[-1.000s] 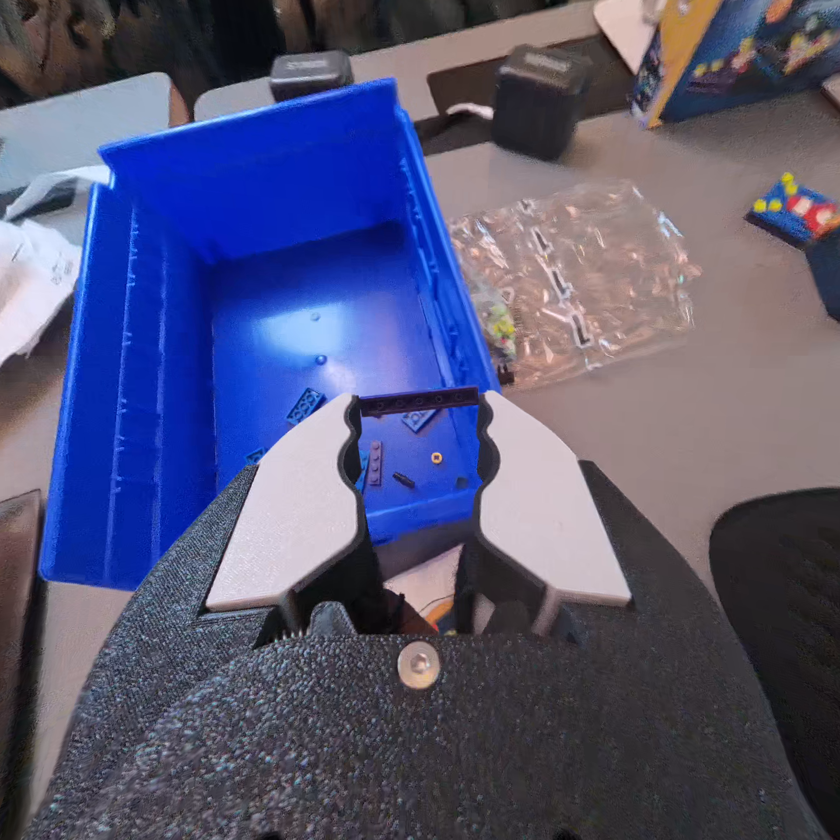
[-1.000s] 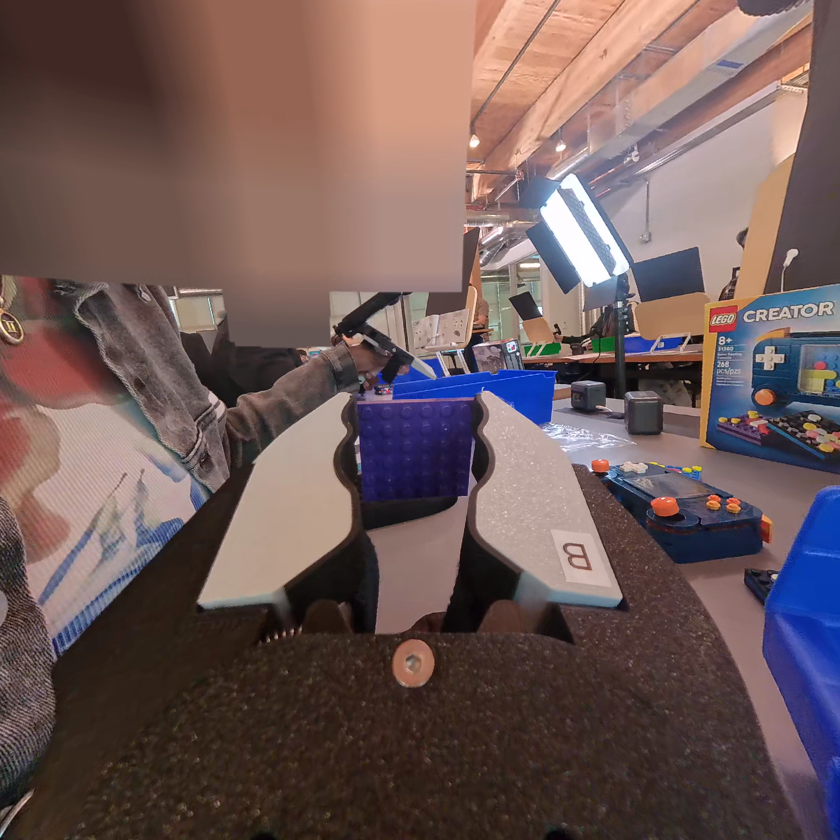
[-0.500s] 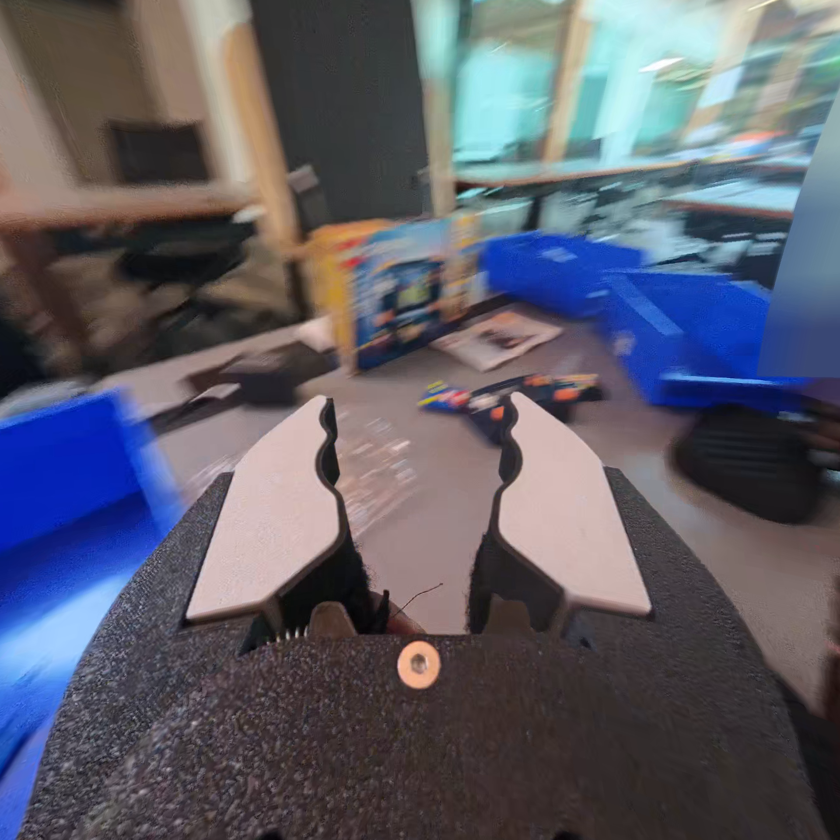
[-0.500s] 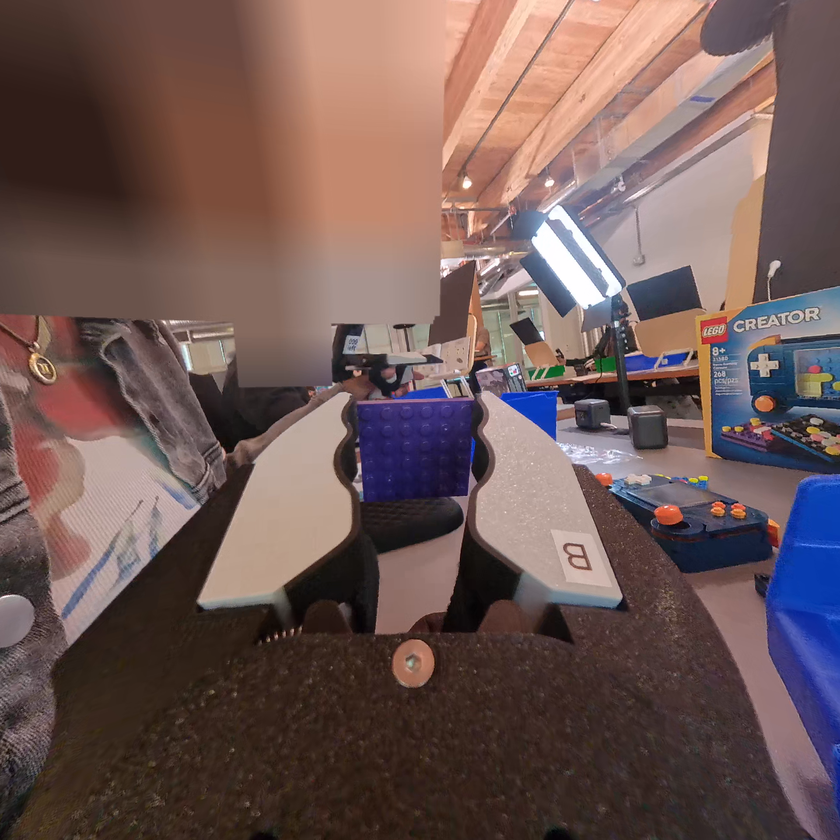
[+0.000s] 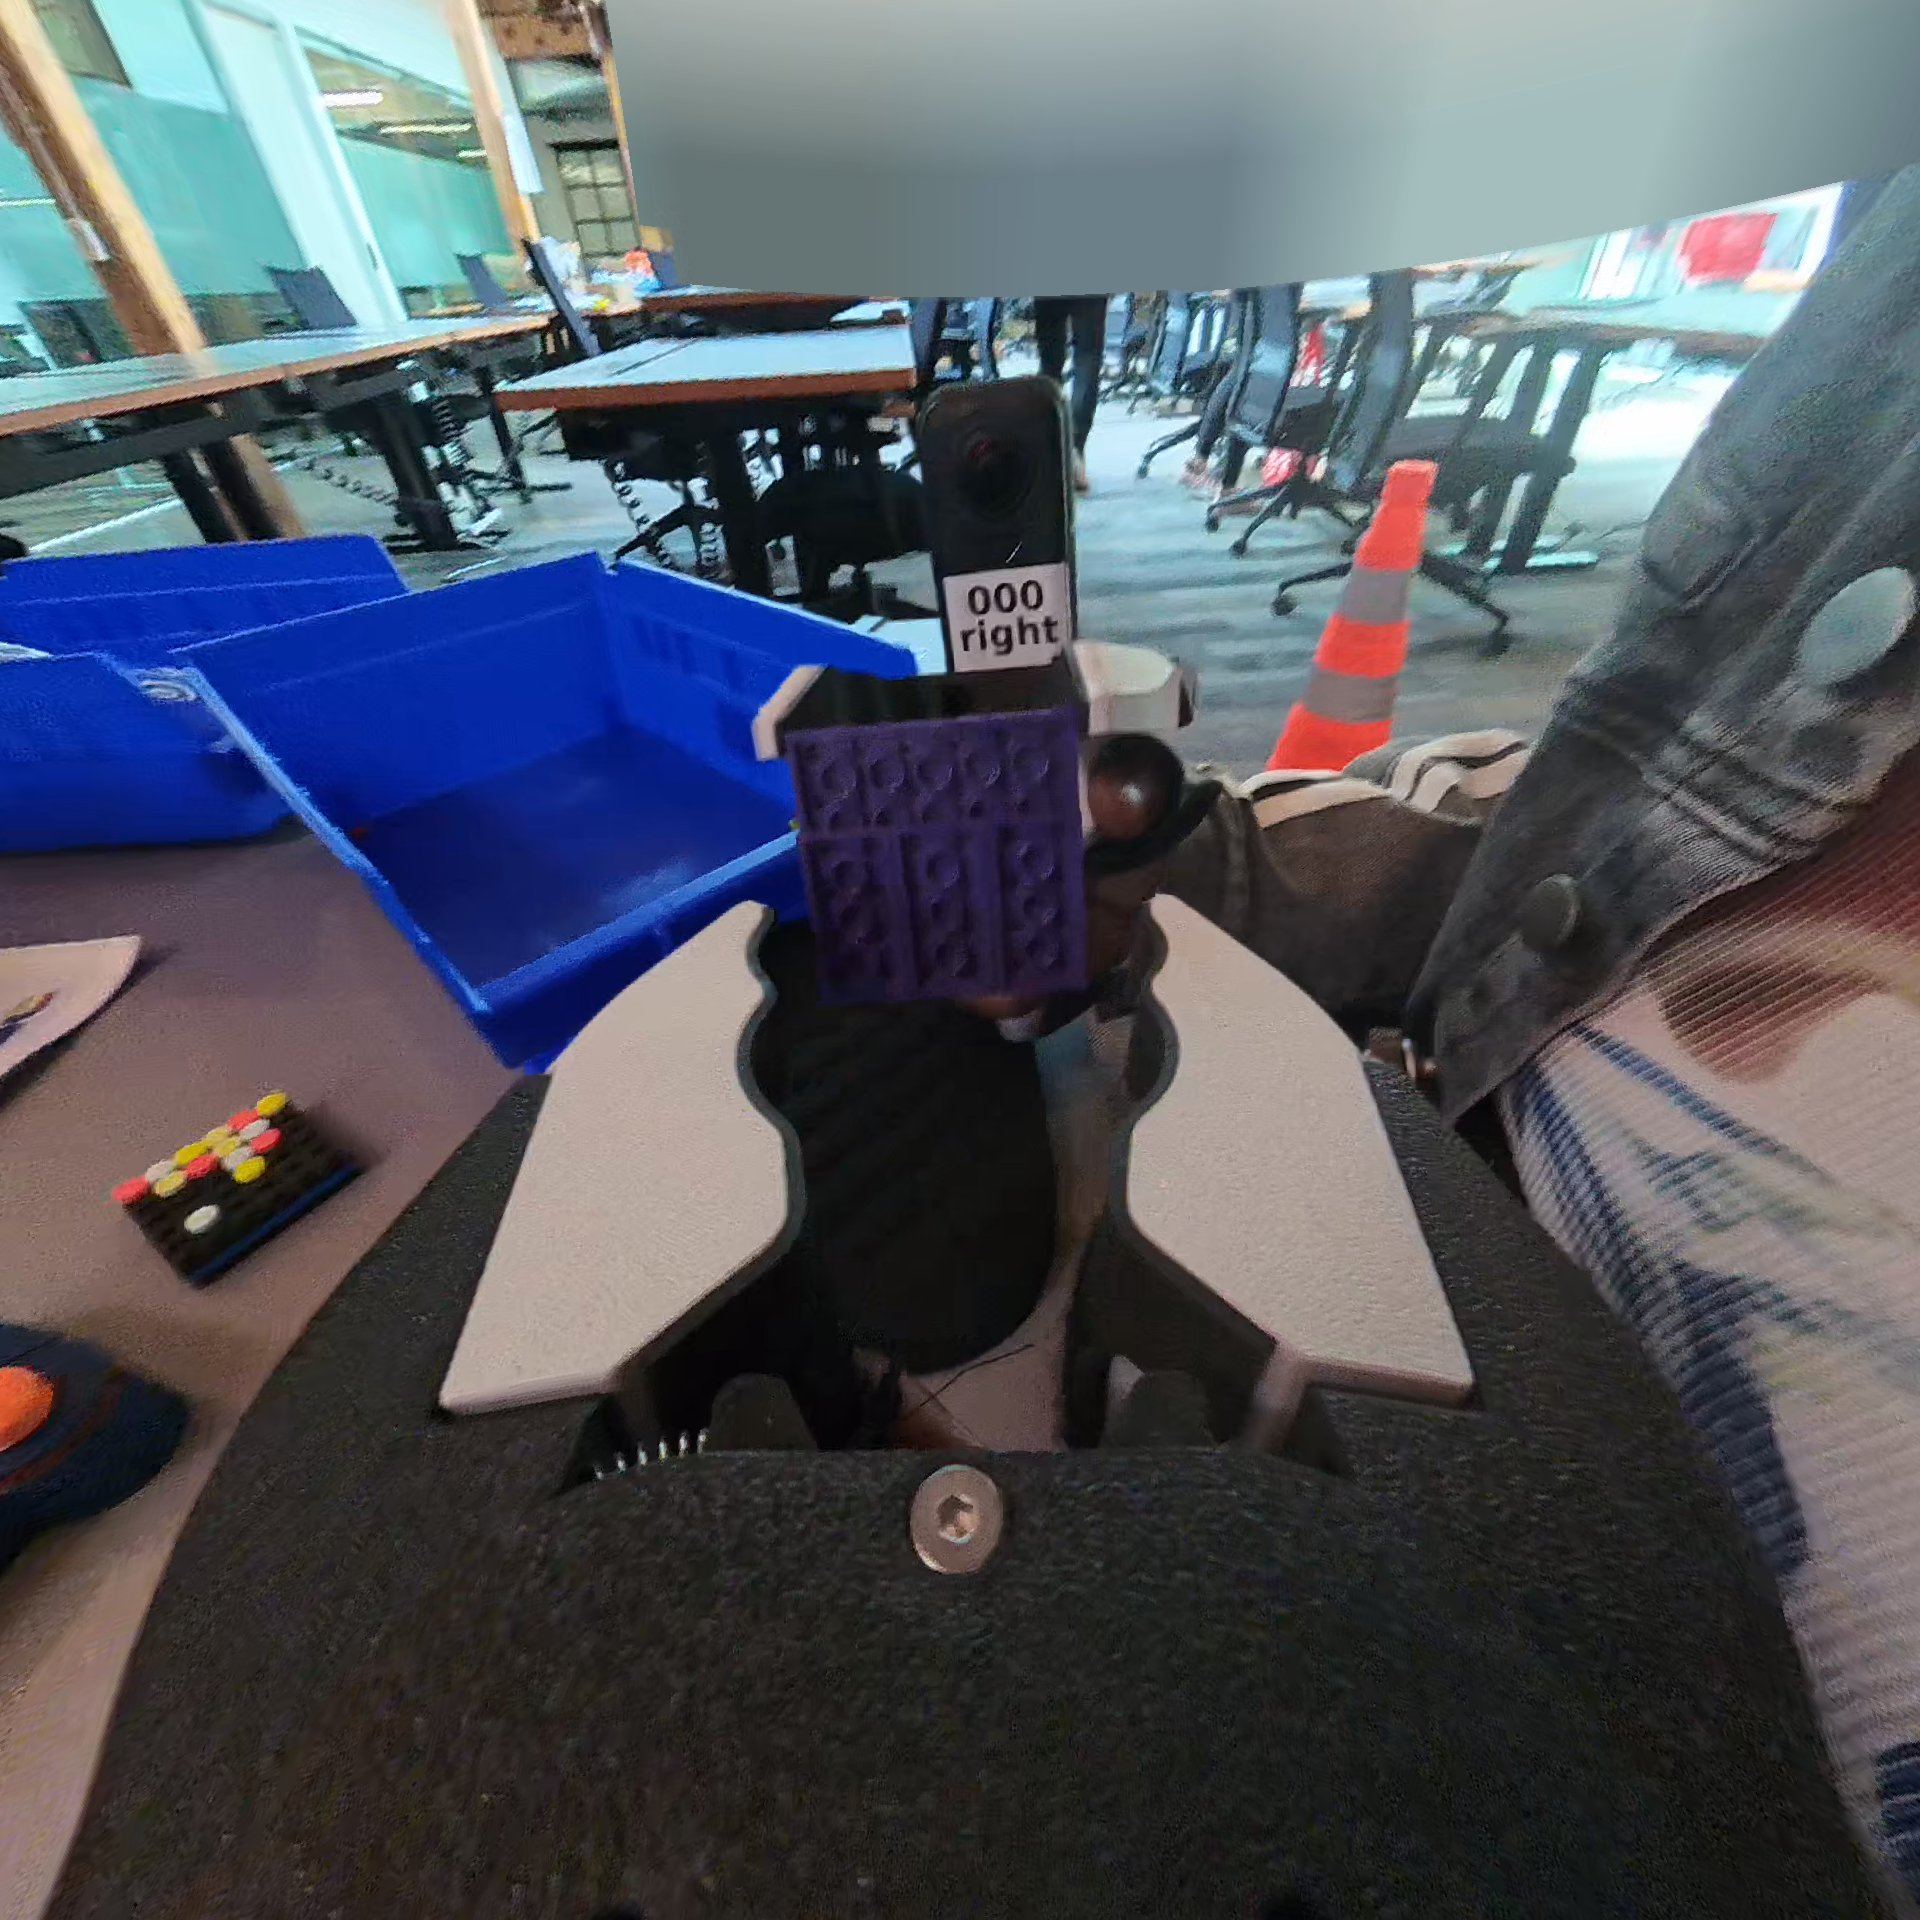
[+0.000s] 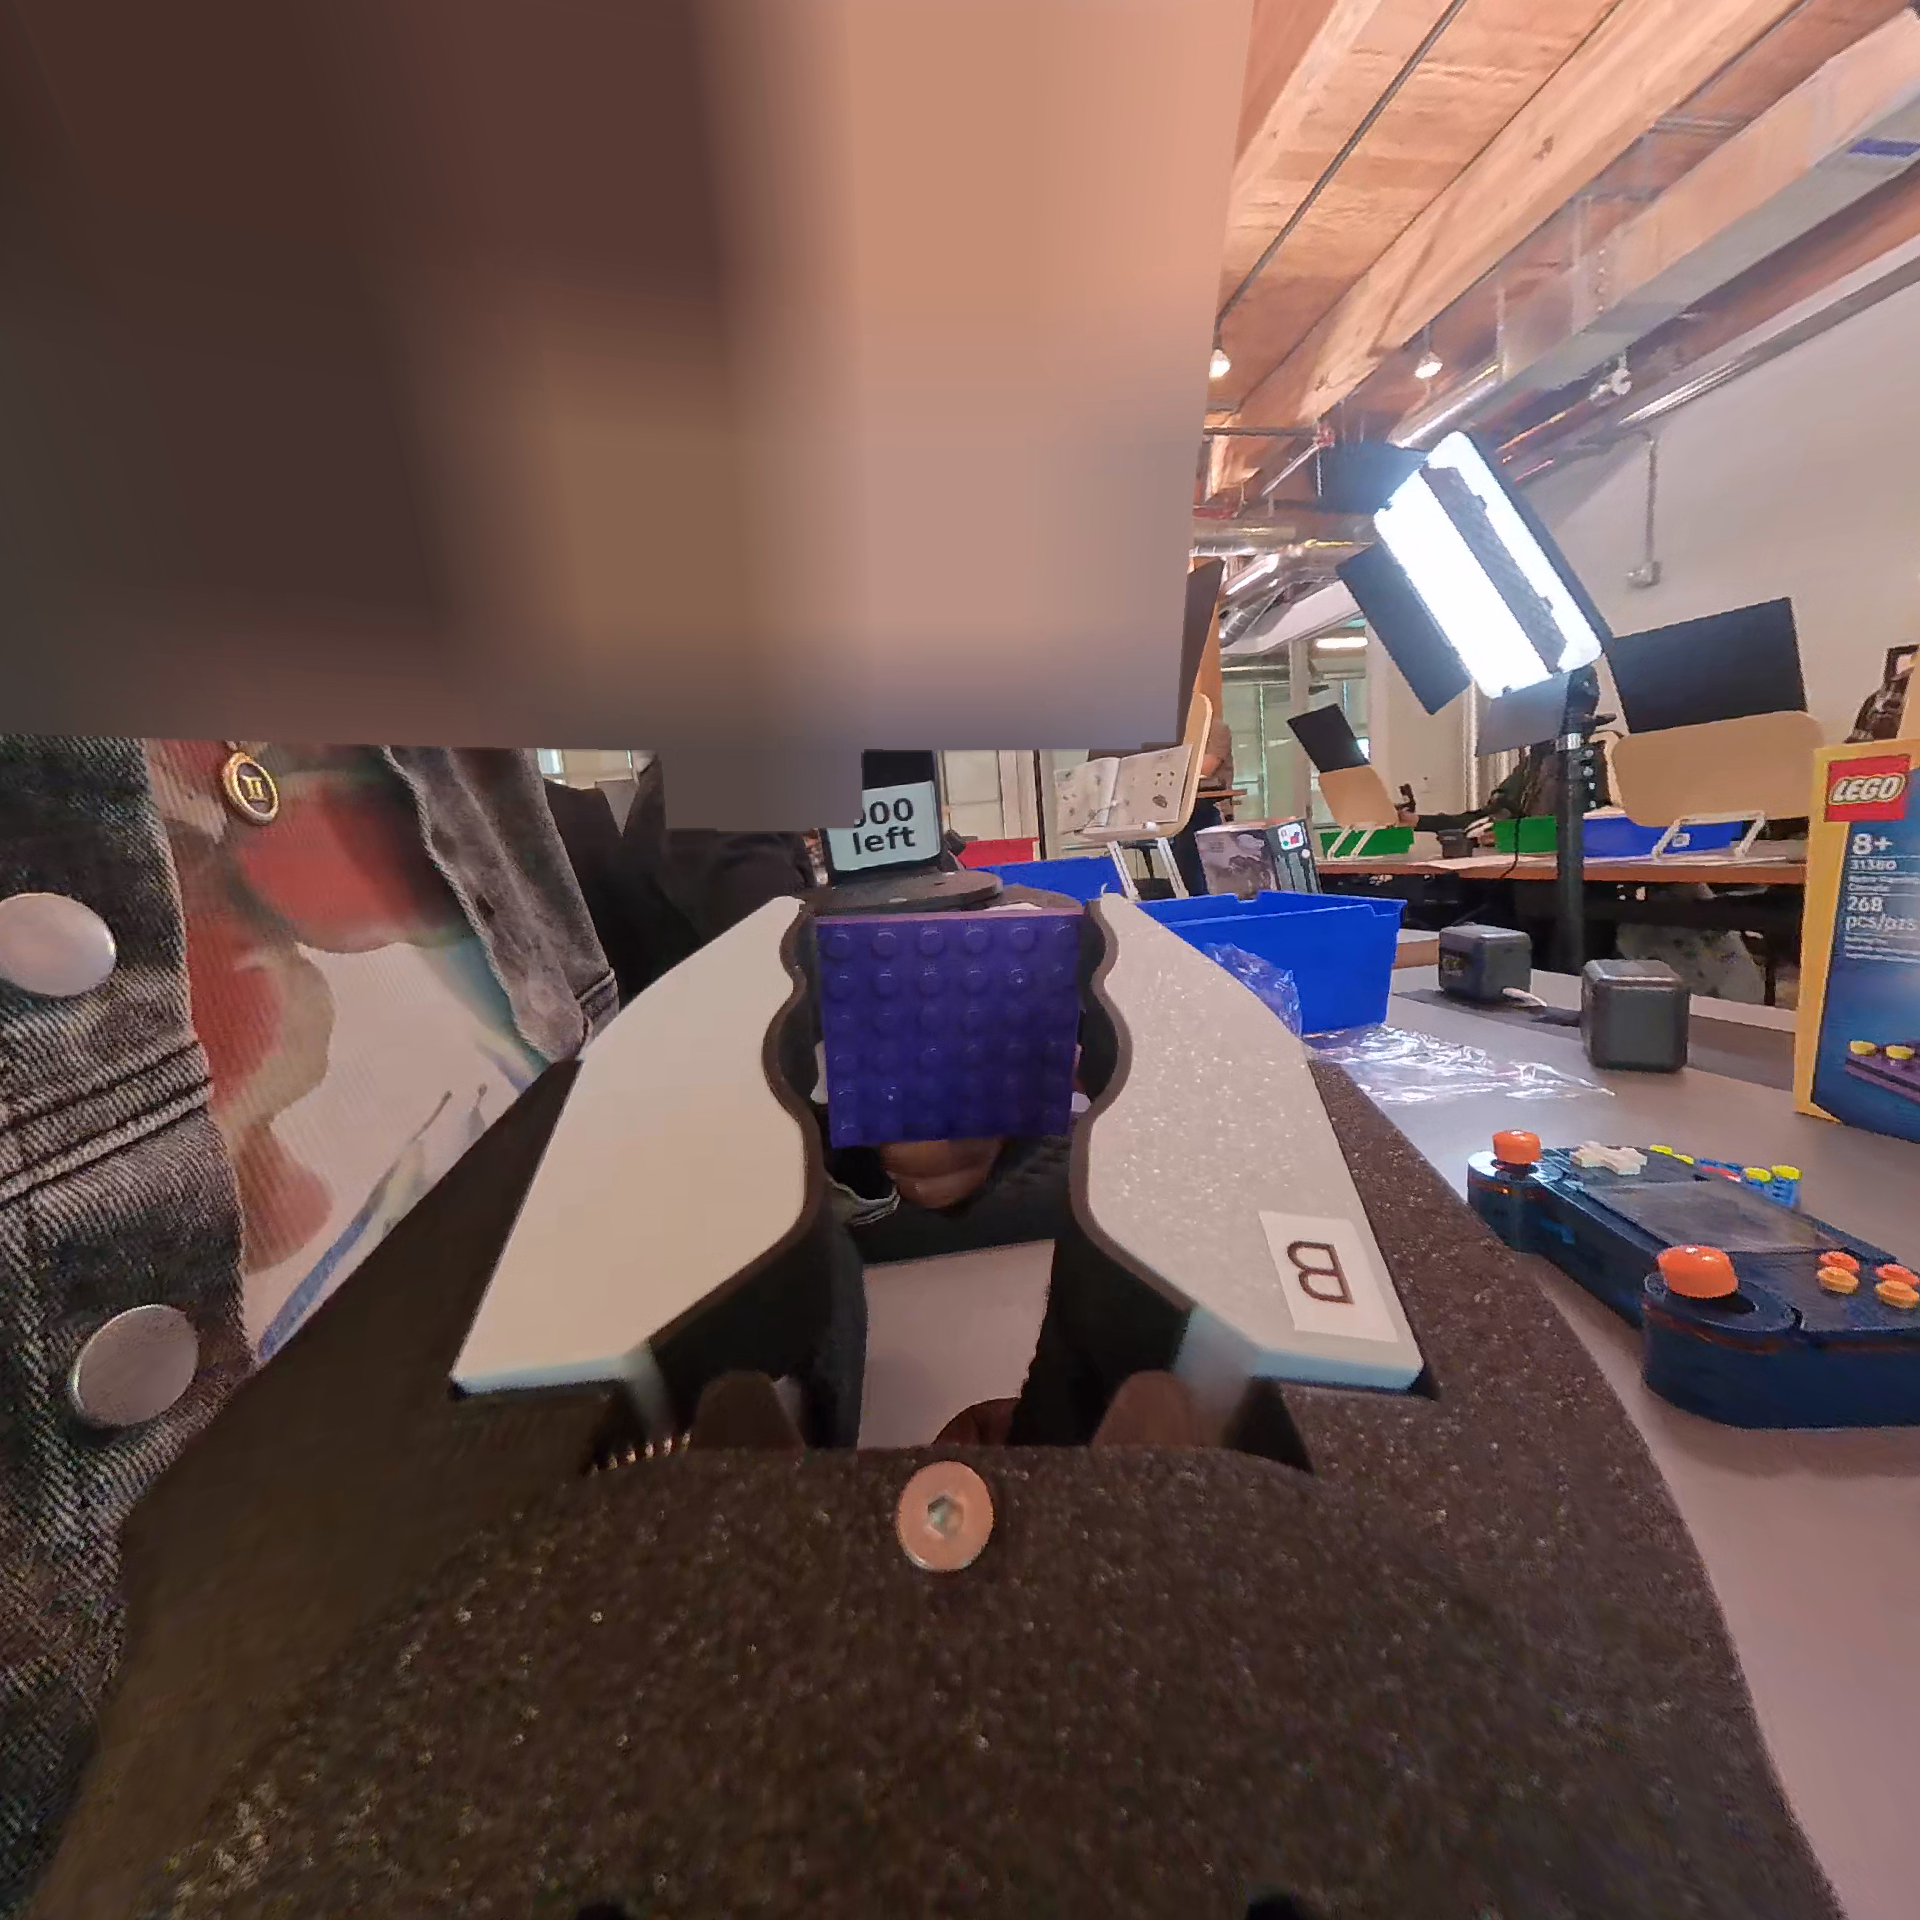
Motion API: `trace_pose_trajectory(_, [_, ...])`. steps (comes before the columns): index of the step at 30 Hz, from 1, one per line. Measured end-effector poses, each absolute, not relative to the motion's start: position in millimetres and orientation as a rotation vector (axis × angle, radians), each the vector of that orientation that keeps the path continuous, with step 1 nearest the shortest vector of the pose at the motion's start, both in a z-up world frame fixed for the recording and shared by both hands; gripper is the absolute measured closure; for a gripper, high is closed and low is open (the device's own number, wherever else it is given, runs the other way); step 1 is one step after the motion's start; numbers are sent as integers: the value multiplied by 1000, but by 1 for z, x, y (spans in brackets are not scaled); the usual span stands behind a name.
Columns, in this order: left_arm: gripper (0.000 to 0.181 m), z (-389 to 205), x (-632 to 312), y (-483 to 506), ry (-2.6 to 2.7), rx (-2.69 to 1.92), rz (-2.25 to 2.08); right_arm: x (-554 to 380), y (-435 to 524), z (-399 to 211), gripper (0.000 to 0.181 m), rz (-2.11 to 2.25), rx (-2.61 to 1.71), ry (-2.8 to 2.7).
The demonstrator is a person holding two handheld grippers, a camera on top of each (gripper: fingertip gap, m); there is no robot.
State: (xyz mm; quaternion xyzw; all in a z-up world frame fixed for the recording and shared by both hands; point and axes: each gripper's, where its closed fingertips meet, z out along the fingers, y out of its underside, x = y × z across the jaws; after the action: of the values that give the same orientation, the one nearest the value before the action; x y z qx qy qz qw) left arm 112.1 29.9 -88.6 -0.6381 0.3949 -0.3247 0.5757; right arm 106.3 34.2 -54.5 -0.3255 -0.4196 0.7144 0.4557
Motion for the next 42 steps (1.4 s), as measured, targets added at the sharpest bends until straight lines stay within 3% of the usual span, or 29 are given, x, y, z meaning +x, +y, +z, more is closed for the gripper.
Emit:
trace_pose_trajectory(9, [131,-88,111,28,925,-1467,-769,103,29,-57,133,1781,-798,-1064])
trace_pose_trajectory(15, [131,-86,107,29,884,-1454,-819,101,29,-57,133,1811,-831,-1062])
trace_pose_trajectory(18, [132,-87,108,26,893,-1448,-836,97,28,-58,124,1859,-864,-1074])
trace_pose_trajectory(21, [131,-86,109,27,889,-1442,-825,97,24,-55,132,1847,-822,-1075])
trace_pose_trajectory(26, [126,-85,113,23,903,-1431,-887,98,17,-56,132,1883,-797,-1108])
trace_pose_trajectory(33, [131,-85,113,21,913,-1435,-886,96,14,-55,131,1897,-799,-1103])
trace_pose_trajectory(35, [131,-88,113,21,929,-1456,-880,91,11,-60,122,1897,-838,-1154])
trace_pose_trajectory(42, [131,-81,115,24,891,-1397,-852,87,10,-54,127,1843,-797,-1097])
